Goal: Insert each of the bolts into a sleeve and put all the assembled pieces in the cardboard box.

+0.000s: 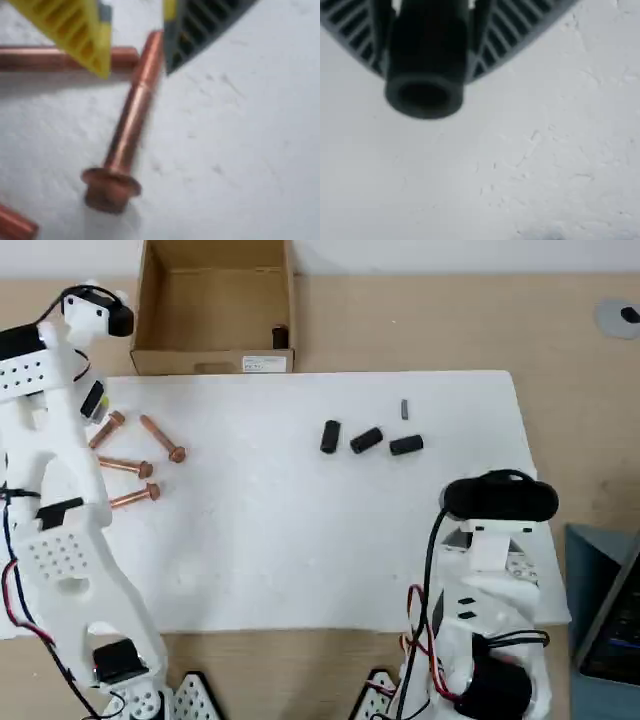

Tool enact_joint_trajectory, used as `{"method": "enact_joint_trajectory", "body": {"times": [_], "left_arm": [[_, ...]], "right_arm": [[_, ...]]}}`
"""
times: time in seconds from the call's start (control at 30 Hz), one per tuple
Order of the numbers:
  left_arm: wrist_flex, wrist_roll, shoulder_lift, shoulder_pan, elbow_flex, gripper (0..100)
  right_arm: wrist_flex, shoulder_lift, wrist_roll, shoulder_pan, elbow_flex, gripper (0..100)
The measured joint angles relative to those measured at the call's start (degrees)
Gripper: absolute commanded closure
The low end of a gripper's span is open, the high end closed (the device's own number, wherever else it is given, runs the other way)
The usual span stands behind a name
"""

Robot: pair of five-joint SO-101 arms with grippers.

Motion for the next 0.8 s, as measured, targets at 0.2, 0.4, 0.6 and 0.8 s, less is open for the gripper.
{"method": "enact_joint_trajectory", "body": {"times": [0.2, 0.4, 0.6, 0.8], "left_arm": [[0.0, -0.26, 4.66, -0.35, -1.93, 91], [0.0, -0.26, 7.3, -0.35, -1.93, 86], [-0.7, -0.26, 9.67, -0.35, -1.93, 86], [-4.4, -0.35, 11.52, -0.35, -1.93, 86]], "right_arm": [[0.0, 0.0, 0.0, 0.0, 0.0, 98.9], [0.0, 0.0, 0.0, 0.0, 0.09, 98.9], [0.0, 0.0, 0.0, 0.0, 0.18, 98.9], [0.0, 0.0, 0.0, 0.0, 0.18, 98.9]]}}
